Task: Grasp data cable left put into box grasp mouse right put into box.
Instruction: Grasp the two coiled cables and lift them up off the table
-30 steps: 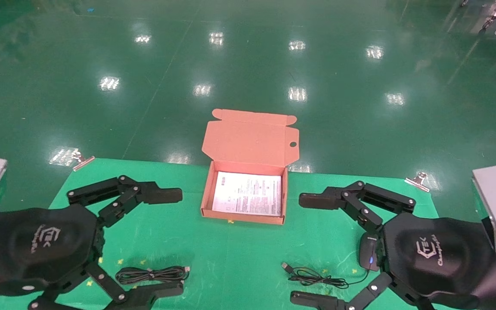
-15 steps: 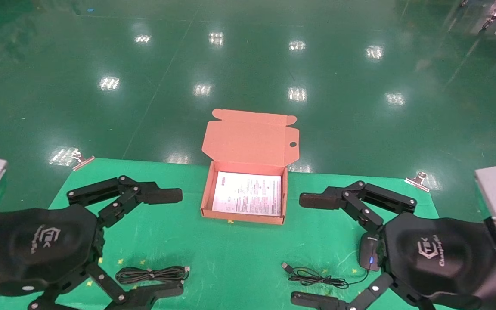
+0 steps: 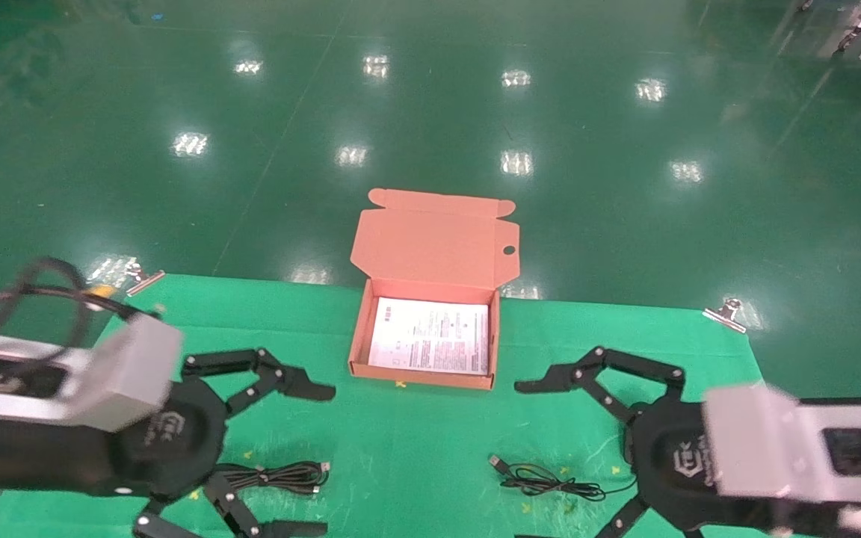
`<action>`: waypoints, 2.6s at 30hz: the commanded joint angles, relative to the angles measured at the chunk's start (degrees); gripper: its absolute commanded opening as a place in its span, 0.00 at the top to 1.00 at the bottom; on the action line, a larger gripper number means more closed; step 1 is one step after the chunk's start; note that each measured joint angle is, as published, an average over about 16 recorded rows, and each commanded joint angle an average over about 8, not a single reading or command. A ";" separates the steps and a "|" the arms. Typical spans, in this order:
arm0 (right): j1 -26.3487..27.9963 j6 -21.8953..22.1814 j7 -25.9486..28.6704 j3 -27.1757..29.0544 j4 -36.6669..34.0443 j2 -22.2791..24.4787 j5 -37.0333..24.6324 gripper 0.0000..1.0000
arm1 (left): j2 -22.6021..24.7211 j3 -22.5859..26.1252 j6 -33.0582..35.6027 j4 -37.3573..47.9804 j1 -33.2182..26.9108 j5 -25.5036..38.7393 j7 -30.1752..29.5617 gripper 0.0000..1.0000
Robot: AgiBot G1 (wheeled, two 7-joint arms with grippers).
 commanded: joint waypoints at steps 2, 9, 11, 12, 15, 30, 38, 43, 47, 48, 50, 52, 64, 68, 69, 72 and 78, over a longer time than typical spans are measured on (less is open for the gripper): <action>2.71 -0.77 -2.95 -1.98 0.30 -1.04 -5.14 0.00 | 0.96 3.77 0.06 0.27 -2.96 2.94 -0.02 0.00; 7.56 -1.60 -9.39 -7.75 0.50 -3.74 -14.52 0.00 | 4.90 13.41 -0.03 1.49 -10.08 12.03 1.23 0.00; 8.43 -1.58 -10.87 -9.40 0.48 -4.46 -16.60 0.00 | 6.21 16.07 -0.13 1.93 -11.93 14.79 1.52 0.00; 8.73 -1.57 -11.49 -10.18 0.45 -4.82 -17.41 0.00 | 6.88 17.31 -0.21 2.20 -12.74 16.08 1.62 0.00; 9.46 -1.45 -13.38 -12.34 0.35 -5.83 -19.49 0.00 | 8.87 20.71 -0.45 3.31 -14.68 19.52 1.74 0.00; 8.83 6.06 -15.10 -20.57 0.03 -10.16 -38.67 0.00 | 17.37 31.86 -3.89 8.48 -16.38 34.98 0.97 0.00; 5.31 12.51 -7.17 -22.91 -0.30 -12.61 -50.52 0.00 | 19.95 33.02 -9.35 14.11 -13.66 38.66 -0.16 0.00; 3.61 13.84 -1.69 -23.15 -1.48 -13.74 -53.22 0.00 | 21.30 33.04 -13.30 18.74 -11.86 39.70 0.16 0.00; 2.86 14.72 2.21 -22.97 -4.01 -15.26 -54.08 0.00 | 22.47 32.96 -15.82 22.86 -10.53 39.86 1.07 0.00; 2.81 14.93 2.97 -22.89 -4.97 -15.75 -54.14 0.00 | 22.79 32.93 -16.39 23.94 -10.21 39.86 1.35 0.00; 2.80 15.39 4.17 -22.77 -7.12 -16.81 -54.17 0.00 | 23.45 32.85 -17.47 26.16 -9.63 39.77 1.87 0.00; 2.94 15.90 4.96 -22.63 -9.58 -17.95 -54.06 0.00 | 24.12 32.70 -18.56 28.46 -9.09 39.58 2.37 0.00; 3.66 19.45 3.61 -22.20 -22.75 -23.65 -52.50 0.00 | 27.85 31.31 -24.75 41.27 -6.87 37.84 6.95 0.00; 3.47 21.36 2.17 -22.55 -25.88 -25.12 -53.11 0.00 | 28.98 30.93 -25.89 44.75 -6.93 37.34 8.46 0.00; 3.41 21.92 1.87 -22.60 -26.56 -25.42 -53.27 0.02 | 29.23 30.84 -26.11 45.47 -6.97 37.22 8.81 0.00; 3.31 23.29 1.01 -22.67 -28.20 -26.11 -53.58 0.37 | 29.74 30.51 -26.48 47.22 -7.07 36.71 9.97 0.29; 3.25 24.62 -0.22 -22.70 -30.20 -26.82 -53.68 1.00 | 29.89 29.86 -26.74 49.74 -7.22 35.79 11.61 1.00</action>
